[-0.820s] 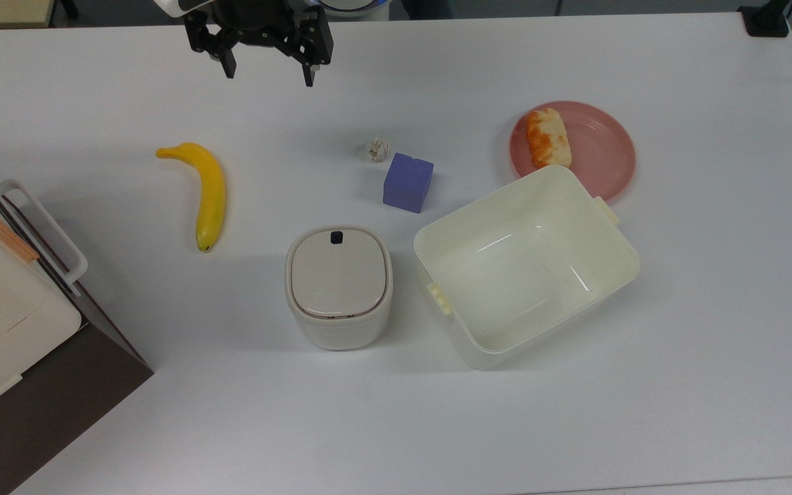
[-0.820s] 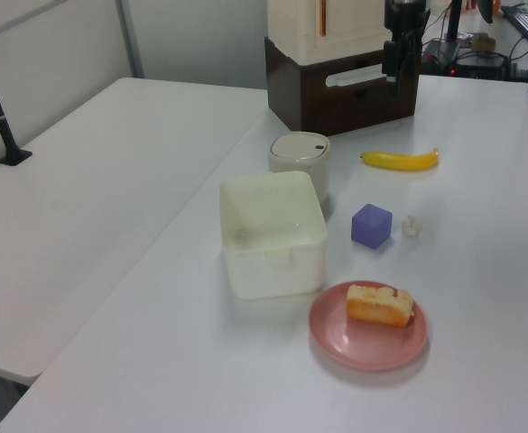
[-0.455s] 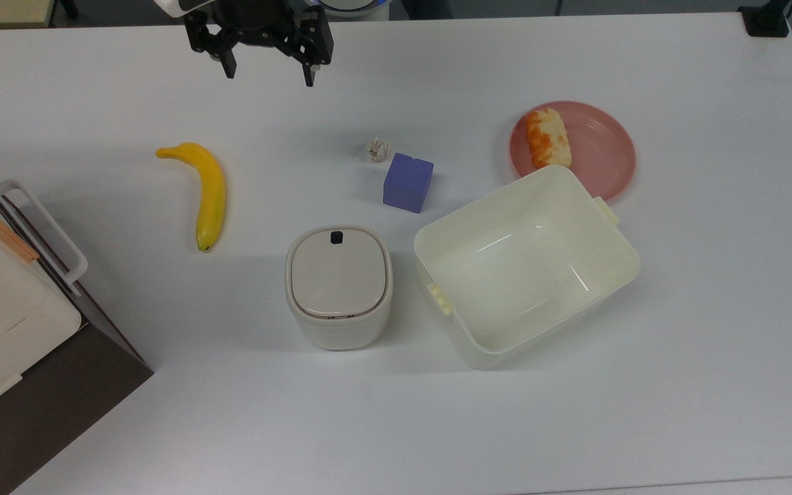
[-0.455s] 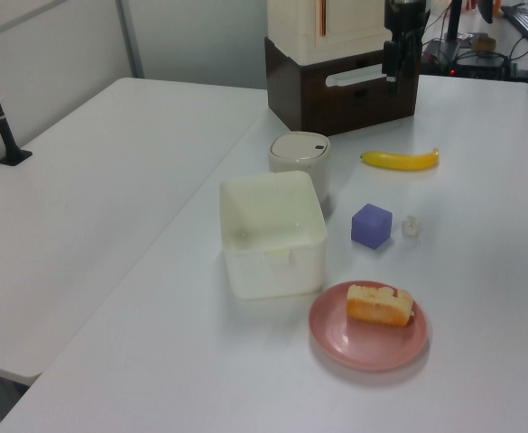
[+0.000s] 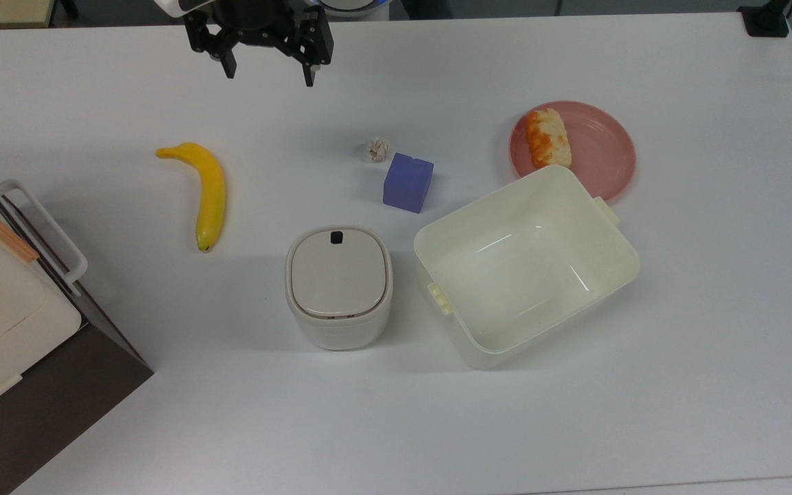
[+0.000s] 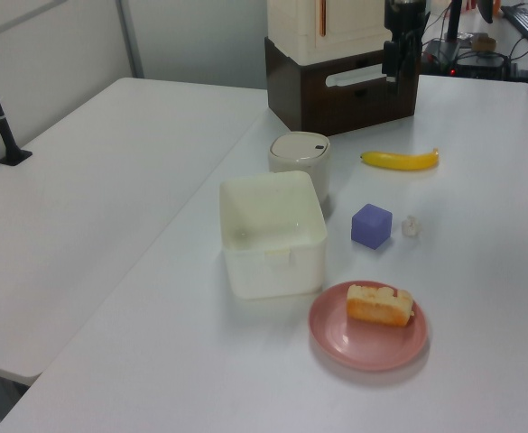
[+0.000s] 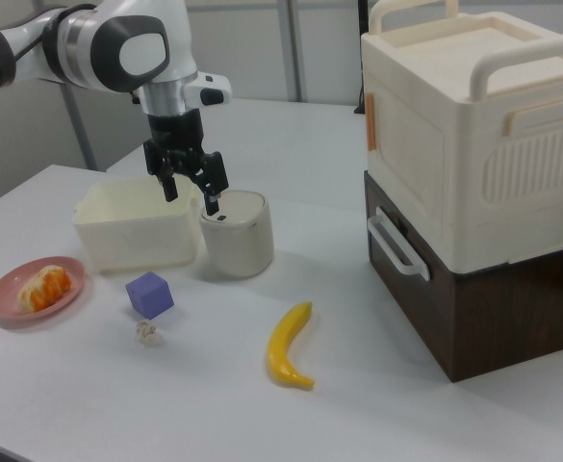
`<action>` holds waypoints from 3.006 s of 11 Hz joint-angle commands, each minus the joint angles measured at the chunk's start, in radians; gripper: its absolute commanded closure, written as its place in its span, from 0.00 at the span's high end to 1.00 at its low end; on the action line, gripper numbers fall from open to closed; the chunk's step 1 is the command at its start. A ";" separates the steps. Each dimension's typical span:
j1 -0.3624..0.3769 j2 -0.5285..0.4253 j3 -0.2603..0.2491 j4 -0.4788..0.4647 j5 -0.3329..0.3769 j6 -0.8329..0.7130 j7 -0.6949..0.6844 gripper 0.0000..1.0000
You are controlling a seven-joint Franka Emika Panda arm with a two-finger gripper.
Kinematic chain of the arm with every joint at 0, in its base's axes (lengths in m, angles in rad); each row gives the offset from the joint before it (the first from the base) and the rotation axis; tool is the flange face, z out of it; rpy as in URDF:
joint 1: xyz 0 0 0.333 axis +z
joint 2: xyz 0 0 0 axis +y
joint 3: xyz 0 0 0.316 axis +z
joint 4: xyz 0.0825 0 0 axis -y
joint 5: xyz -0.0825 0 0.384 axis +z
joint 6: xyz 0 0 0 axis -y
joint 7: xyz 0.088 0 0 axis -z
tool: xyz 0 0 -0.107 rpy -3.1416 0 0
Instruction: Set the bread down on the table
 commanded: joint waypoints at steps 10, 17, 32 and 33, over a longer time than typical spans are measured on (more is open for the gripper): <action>0.001 -0.015 0.005 -0.017 0.005 0.009 0.002 1.00; 0.067 0.010 0.006 -0.053 0.003 0.015 0.045 1.00; 0.469 0.053 -0.034 -0.214 -0.044 0.237 0.356 1.00; 0.504 0.071 -0.029 -0.209 -0.044 0.253 0.385 1.00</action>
